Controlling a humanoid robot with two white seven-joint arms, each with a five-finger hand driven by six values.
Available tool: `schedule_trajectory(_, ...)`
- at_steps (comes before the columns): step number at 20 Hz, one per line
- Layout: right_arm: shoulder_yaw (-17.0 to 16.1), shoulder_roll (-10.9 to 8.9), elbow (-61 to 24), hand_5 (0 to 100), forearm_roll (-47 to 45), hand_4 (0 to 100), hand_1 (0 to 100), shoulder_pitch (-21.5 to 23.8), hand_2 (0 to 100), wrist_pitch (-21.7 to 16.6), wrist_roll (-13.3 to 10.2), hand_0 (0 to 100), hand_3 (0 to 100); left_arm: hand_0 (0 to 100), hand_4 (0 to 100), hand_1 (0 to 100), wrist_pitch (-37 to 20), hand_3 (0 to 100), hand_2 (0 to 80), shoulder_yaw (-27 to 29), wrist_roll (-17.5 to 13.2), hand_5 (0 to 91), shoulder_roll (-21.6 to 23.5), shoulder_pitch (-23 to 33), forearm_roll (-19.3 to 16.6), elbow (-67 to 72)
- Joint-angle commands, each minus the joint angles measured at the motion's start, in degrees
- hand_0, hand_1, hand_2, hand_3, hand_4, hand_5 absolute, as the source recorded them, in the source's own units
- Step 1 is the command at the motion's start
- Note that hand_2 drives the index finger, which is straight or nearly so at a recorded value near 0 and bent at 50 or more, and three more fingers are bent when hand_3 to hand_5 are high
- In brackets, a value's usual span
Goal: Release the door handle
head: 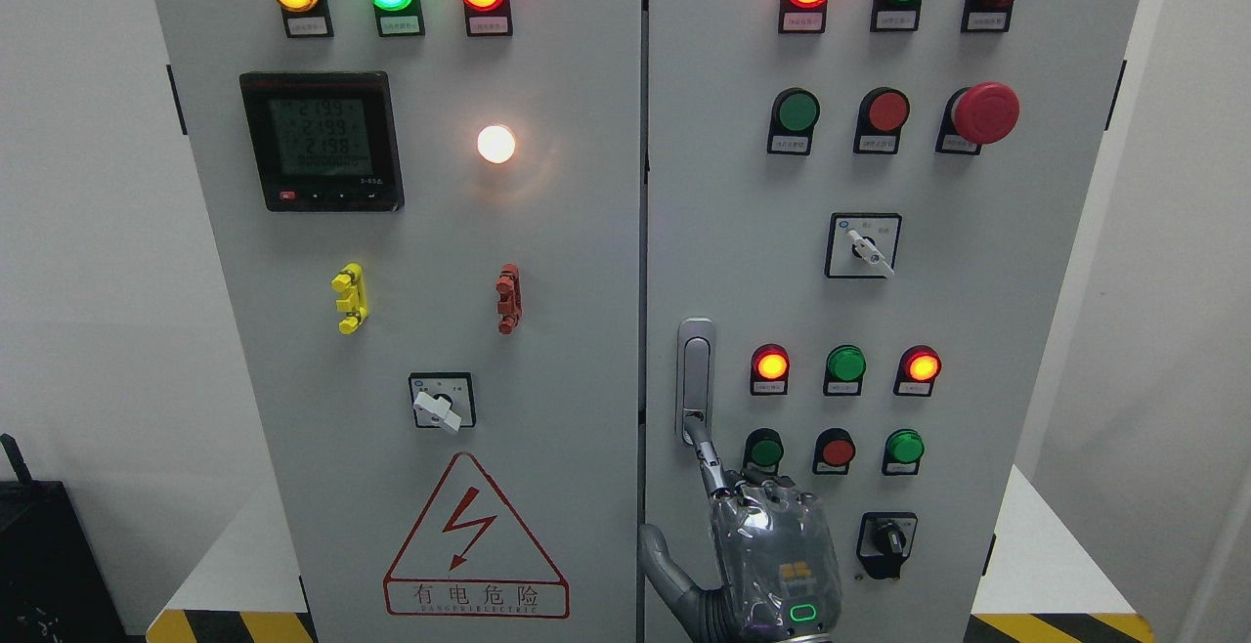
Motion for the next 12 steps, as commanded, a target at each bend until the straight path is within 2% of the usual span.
schedule_trajectory(1,0.2,0.00,1.9,70,0.1,76,24,-1.1,0,0.6,0.0,38,79,0,0,0,0.0,11,4.7,0.0,0.0,0.0,0.0,0.0,0.0,0.1)
schedule_trajectory(12,0.1,0.00,2.6,69,0.1,74,23,-1.3,0,0.8,0.0,38,78,0,0,0,0.0,11,4.7,0.0,0.0,0.0,0.0,0.0,0.0,0.0)
